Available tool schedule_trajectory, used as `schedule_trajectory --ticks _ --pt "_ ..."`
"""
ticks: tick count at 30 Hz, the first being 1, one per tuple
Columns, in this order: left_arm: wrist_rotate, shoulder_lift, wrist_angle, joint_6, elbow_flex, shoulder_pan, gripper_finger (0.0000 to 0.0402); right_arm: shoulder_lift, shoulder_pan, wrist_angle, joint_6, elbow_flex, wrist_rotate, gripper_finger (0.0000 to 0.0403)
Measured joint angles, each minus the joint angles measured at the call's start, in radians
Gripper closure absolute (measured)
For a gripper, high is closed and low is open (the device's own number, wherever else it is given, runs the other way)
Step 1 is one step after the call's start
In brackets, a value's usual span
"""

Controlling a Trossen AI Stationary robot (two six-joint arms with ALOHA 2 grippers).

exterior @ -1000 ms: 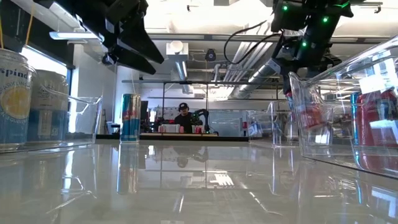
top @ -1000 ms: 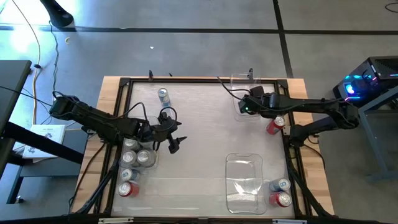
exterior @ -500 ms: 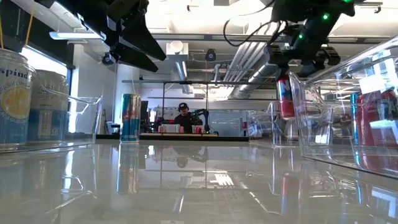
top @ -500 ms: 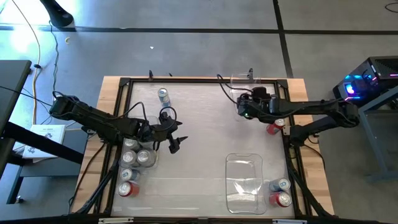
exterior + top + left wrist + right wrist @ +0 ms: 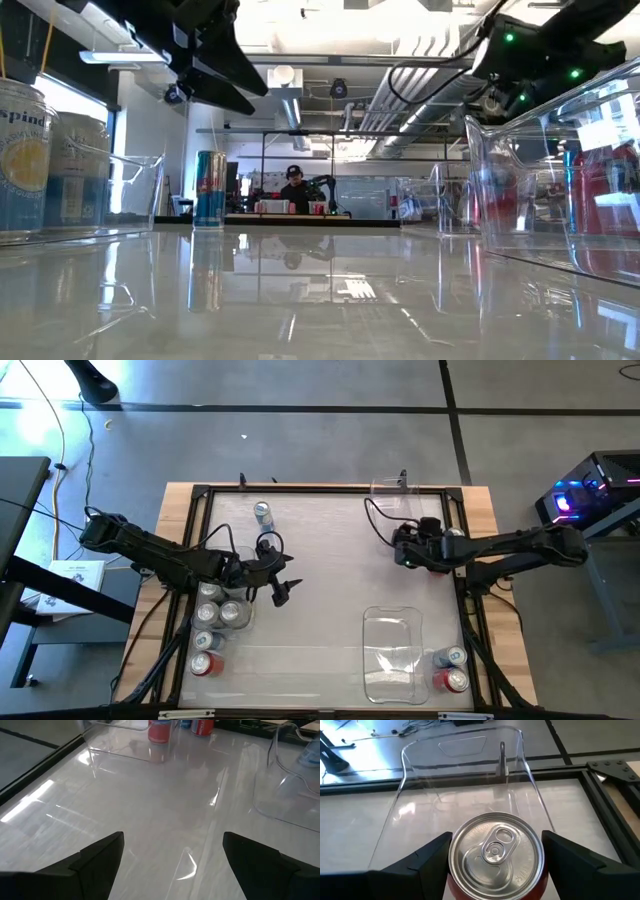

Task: Sort soda cans
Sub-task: Put the top left red soda can into the top transparent bin

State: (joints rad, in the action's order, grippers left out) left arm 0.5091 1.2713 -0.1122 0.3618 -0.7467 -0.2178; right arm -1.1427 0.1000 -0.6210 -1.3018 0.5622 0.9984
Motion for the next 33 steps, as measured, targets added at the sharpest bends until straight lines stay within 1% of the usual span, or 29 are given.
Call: schedule_trajectory --ticks 4,8,12,19,25,29,33 --pt "0.0 0.0 0.001 0.0 0.0 0.001 0.0066 0.0 0.003 -0.085 0.009 0.038 -0.036 0.0135" --pt "0.0 0.0 0.002 0.001 0.0 0.001 0.0066 0.0 0.024 -0.145 0.07 0.084 -0.095 0.0135" --pt "0.0 0.0 0.001 0.001 0.0 0.001 0.0066 0.0 0.048 -0.139 0.087 0.077 -0.129 0.0135" --pt "0.0 0.0 0.001 0.002 0.0 0.001 0.0066 0.0 0.062 -0.14 0.045 0.053 -0.15 0.0134" --pt "0.0 0.0 0.001 0.002 0.0 0.001 0.0066 0.003 0.062 -0.132 0.117 0.053 -0.167 0.0132" --pt "0.0 0.0 0.001 0.002 0.0 0.001 0.0066 0.008 0.064 -0.15 0.193 0.066 -0.199 0.0105" --pt "0.0 0.0 0.001 0.002 0.0 0.001 0.0066 0.017 0.089 -0.249 0.244 0.105 -0.267 0.0068"
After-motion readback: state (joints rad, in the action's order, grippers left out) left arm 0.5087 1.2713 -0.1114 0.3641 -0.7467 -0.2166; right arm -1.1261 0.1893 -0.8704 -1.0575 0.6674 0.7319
